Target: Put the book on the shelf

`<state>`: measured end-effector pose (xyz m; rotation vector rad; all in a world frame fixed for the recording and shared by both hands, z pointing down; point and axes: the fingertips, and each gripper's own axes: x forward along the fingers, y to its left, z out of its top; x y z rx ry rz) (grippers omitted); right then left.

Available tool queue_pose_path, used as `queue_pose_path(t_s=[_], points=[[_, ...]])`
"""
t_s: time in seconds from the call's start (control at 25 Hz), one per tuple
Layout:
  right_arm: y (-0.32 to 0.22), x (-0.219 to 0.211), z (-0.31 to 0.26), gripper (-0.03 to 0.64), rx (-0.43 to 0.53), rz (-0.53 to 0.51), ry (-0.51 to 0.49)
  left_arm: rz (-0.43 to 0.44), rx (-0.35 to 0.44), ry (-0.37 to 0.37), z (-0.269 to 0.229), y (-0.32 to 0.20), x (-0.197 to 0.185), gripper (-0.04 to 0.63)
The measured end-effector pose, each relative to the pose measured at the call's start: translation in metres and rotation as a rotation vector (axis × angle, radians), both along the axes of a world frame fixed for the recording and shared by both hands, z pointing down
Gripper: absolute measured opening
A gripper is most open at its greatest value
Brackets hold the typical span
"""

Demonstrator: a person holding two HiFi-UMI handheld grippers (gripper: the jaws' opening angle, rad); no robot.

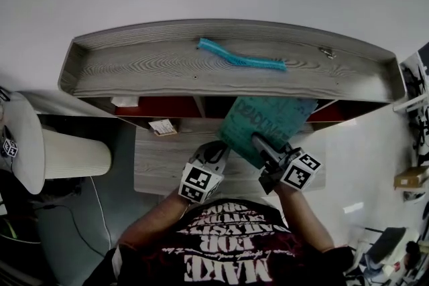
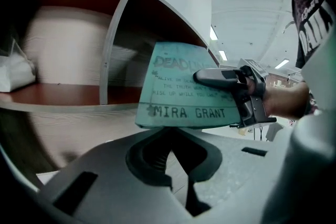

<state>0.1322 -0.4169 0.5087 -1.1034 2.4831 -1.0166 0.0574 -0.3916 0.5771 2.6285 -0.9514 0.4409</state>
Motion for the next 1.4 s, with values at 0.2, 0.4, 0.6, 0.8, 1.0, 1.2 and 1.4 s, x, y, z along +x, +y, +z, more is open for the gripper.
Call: queue_pose_path(t_s=[0.2,0.4,0.6,0.8,1.0,1.2,1.4], points=[[0.001,-0.004,0.003,0.172,-0.023,0.006,-0.042,-0.042,0.015,-0.016,-0.007,-0.008,-0.014,0.006],[0.0,-0.008,0.008,0.186,-0.068,-0.014,-0.076,-0.087,0.038,-0.016,-0.019,-0.016,-0.023,0.006],[0.001,-0.01,0.008,0.192,-0.083,-0.019,-0.11,-0.118,0.058,-0.014,-0.028,-0.024,-0.028,0.006],[0.0,-0.012,0.008,0.196,-0.088,-0.054,-0.108,-0.143,0.06,-0.011,-0.03,-0.031,-0.03,0.006],[0.002,-0.015,0.009,0.201,-0.088,-0.106,-0.11,-0.161,0.065,0.003,-0.035,-0.039,-0.033,0.006],[0.009,-0.015,0.012,0.221,-0.092,-0.145,-0.128,-0.174,0.071,0.003,-0.037,-0.044,-0.034,0.006],[0.019,-0.006,0.018,0.241,-0.113,-0.167,-0.147,-0.178,0.082,0.008,-0.045,-0.051,-0.034,0.006]])
